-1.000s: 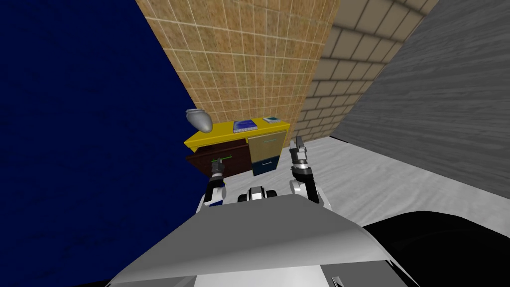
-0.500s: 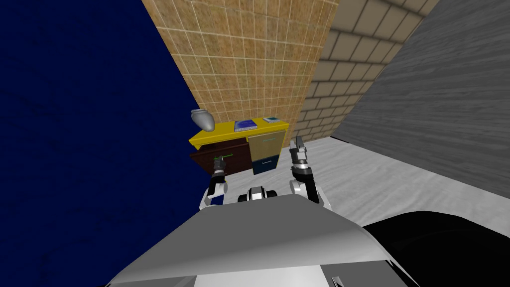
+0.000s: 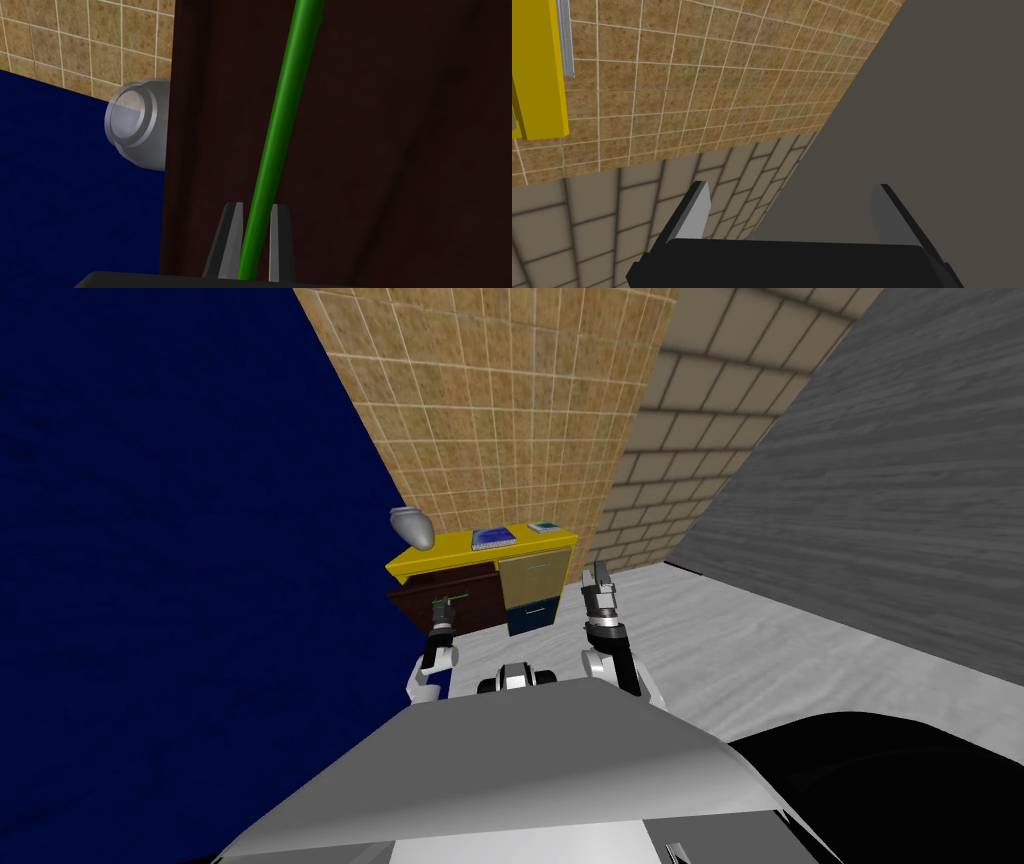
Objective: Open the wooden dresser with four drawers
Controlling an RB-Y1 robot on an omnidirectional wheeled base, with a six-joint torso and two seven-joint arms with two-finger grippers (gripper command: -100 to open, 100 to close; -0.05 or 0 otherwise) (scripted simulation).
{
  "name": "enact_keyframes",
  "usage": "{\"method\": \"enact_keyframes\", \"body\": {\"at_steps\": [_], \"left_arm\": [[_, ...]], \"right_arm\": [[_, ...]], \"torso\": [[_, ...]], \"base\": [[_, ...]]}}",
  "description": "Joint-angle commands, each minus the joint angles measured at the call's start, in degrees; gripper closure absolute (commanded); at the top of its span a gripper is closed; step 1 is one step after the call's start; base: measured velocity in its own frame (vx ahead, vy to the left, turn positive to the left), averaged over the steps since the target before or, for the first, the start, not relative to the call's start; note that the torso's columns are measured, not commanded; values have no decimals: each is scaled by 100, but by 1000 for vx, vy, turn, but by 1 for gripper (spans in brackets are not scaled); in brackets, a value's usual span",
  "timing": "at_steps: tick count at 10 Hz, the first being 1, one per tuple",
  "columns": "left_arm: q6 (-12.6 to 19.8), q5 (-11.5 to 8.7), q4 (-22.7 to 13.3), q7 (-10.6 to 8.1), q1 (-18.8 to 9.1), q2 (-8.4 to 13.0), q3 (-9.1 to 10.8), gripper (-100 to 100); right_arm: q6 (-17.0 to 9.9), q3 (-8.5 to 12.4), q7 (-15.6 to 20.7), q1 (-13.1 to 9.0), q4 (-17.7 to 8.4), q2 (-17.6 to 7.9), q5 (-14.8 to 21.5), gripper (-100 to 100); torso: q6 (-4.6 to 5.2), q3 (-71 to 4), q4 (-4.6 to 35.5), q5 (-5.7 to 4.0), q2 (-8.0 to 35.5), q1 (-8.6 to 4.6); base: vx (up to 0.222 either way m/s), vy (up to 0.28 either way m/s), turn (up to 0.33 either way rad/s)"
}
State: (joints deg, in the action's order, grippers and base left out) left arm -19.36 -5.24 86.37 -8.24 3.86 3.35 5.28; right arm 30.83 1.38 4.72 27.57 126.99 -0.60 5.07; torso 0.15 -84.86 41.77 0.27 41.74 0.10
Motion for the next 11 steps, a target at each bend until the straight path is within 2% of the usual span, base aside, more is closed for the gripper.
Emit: {"method": "enact_keyframes", "body": {"at_steps": [1, 3, 5, 7, 8, 9, 10, 11], "left_arm": [[-138, 65, -376, -67, -330, 82, 114, 100], [-138, 65, -624, -67, -659, 82, 114, 100], [-138, 65, -919, -67, -677, 82, 114, 100], [-138, 65, -1012, -67, -677, 82, 114, 100], [-342, 124, -1217, -149, -1024, 196, 244, 100], [-342, 124, -1401, -149, -1224, 196, 244, 100], [-342, 124, -1582, -149, -1350, 196, 244, 100], [-342, 124, -1769, -149, -1350, 196, 244, 100]], "right_arm": [[0, 0, 0, 0, 0, 0, 0, 0], [0, 0, 0, -1, 0, 0, 0, 0], [0, 0, 0, 0, 0, 0, 0, 0], [0, 0, 0, 0, 0, 0, 0, 0], [0, 0, 0, 0, 0, 0, 0, 0], [0, -1, 0, -1, 0, 1, 0, 0], [0, 0, 0, -1, 0, 0, 0, 0], [0, 0, 0, 0, 0, 0, 0, 0]], "torso": [[1, -11, -10, 5, -17, 8], [-14, 28, 30, -10, 51, 3], [3, 12, 34, -20, 24, -14], [5, -8, -6, 0, -10, -2], [6, -13, -19, 9, -19, 5], [-9, 7, 3, -1, 22, 2], [-7, 24, 27, -9, 43, 3], [-4, 17, 32, -14, 31, 1]], "base": [[-112, -22, 55], [-116, -30, 29], [1, 6, 3], [10, 6, -4], [-127, -44, 52], [-149, -32, 51], [-71, -6, 7], [-12, 7, 5]]}}
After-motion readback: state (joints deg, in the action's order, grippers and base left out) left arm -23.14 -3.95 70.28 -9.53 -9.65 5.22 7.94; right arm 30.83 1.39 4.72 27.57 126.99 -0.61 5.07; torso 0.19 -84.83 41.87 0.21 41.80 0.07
